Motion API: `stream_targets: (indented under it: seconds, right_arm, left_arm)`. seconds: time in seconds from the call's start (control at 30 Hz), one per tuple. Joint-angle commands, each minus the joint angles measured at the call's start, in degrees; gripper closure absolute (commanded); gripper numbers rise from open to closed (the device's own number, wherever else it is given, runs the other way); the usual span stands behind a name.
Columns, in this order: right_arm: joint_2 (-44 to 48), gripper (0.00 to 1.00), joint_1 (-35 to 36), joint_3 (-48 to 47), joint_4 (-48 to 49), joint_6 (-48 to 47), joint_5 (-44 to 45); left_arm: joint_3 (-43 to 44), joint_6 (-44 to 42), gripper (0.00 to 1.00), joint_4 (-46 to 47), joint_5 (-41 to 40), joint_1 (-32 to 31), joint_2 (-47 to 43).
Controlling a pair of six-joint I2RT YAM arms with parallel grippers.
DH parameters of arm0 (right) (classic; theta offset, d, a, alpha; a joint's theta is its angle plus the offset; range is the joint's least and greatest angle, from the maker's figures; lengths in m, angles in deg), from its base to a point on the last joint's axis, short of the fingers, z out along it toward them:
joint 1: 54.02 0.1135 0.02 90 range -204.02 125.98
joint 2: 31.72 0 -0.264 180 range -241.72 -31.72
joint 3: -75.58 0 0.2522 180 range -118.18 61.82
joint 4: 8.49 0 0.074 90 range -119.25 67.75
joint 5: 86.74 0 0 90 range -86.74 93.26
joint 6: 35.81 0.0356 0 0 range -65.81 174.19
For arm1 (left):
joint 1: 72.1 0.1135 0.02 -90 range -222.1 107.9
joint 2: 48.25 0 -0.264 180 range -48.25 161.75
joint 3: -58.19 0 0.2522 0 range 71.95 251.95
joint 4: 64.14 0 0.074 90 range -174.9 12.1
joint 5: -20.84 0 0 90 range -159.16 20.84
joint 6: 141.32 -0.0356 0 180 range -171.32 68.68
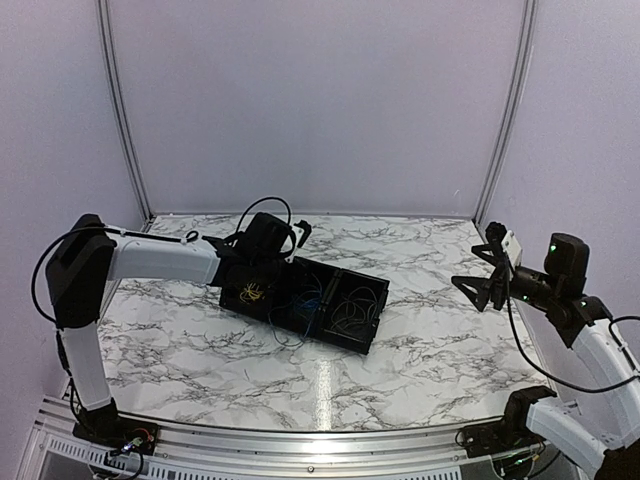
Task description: Untangle the cables
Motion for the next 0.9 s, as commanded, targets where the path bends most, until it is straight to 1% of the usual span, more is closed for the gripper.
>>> stream_targets:
  seconds: [0.0, 0.1, 0.23, 0.43, 0.6, 0.7, 0.77, 0.87]
  right_arm:
    - [-0.02, 0.1, -0.38, -0.04, -0.06, -0.65, -0.59]
    - [-0.1, 0.1, -0.38, -0.04, -0.11, -0.73, -0.58]
    - [-0.37, 0.1, -0.38, -0.04, -0.28, -0.89, -0.74]
    - [-1.58, 0.1, -0.33, -0.42, -0.89, -1.36, -1.02]
    - [-2.04, 0.1, -0.36, -0.65, -1.07, -1.55, -1.02]
    - [-2.06, 0.1, -0.34, -0.61, -1.16, -1.54, -1.02]
    - [-2.06, 0.1, -0.38, -0.59, -1.16, -1.55, -1.11]
    - [-2.15, 0.1, -0.38, -0.56, -1.14, -1.55, -1.11]
  left_arm:
    - [0.12, -0.55, 0.53, -5.34, -2.45, -0.02, -6.66]
    - [-2.9, 0.18, 0.52, -5.95, -2.76, -0.06, -10.44]
    - [-8.99, 3.56, 0.51, -6.0, -4.39, -0.45, -16.75]
    - [-18.71, 5.19, 0.51, -5.83, -2.62, -2.67, -23.99]
    - [-23.71, 7.34, 0.51, -6.45, -3.13, -3.59, -26.25]
    - [-26.17, 12.07, 0.51, -7.43, -7.46, -3.59, -27.49]
    - [-28.41, 15.19, 0.51, -7.43, -8.93, -3.57, -27.94]
    - [-30.53, 18.25, 0.51, -6.62, -6.82, -3.62, -27.09]
